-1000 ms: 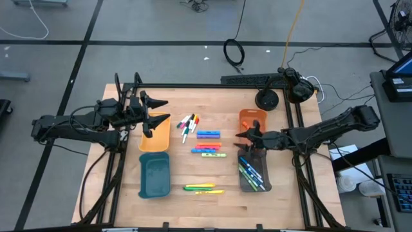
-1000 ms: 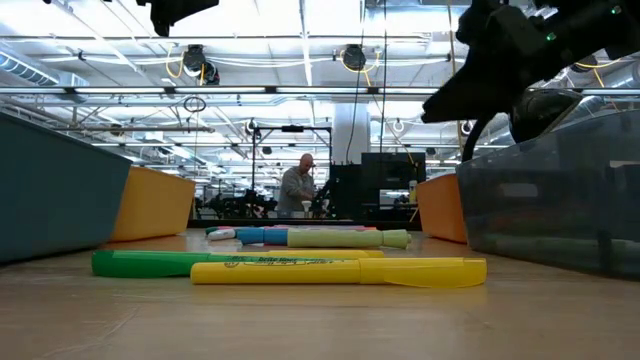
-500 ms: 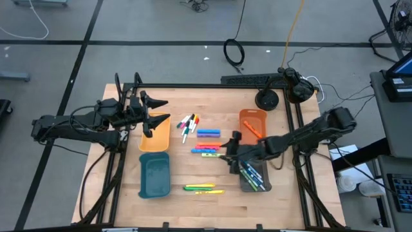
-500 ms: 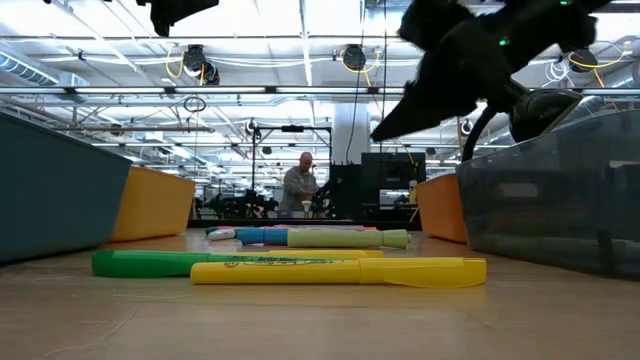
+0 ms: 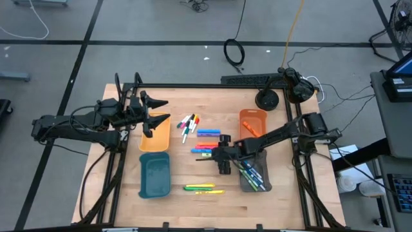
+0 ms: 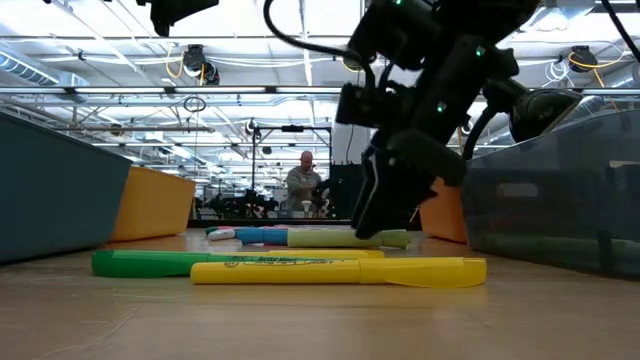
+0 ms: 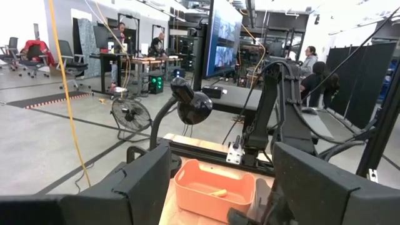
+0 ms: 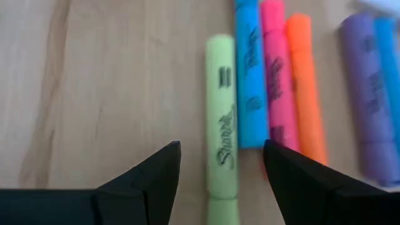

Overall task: Pick & Place Markers
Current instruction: Put the light green highlighter into the orange bin

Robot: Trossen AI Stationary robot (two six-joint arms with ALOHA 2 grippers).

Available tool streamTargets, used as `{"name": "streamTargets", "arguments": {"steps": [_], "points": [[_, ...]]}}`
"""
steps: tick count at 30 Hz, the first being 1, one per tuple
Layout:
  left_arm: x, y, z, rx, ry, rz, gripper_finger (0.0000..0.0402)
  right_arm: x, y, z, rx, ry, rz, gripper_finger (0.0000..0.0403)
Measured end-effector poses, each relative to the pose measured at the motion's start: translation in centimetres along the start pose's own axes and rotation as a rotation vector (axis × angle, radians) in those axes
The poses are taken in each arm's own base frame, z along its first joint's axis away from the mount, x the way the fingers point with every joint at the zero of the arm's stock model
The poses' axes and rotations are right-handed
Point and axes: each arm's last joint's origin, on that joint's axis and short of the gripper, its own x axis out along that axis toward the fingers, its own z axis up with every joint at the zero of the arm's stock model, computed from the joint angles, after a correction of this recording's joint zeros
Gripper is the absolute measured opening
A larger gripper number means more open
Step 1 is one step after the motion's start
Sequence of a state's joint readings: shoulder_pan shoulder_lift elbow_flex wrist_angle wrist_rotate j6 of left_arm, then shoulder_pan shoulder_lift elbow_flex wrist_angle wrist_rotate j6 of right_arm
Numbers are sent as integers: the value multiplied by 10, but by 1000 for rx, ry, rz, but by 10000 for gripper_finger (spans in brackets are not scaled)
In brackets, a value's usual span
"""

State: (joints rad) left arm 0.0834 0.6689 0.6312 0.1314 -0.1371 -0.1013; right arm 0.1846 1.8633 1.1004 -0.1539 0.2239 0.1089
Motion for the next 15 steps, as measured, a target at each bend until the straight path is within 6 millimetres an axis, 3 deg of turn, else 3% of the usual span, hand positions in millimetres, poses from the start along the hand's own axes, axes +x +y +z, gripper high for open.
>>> {"name": "streamTargets", "arguments": {"steps": [15], "points": [[0, 0, 0, 0, 0, 0, 282, 6, 1, -7, 35, 65, 13, 216]]}}
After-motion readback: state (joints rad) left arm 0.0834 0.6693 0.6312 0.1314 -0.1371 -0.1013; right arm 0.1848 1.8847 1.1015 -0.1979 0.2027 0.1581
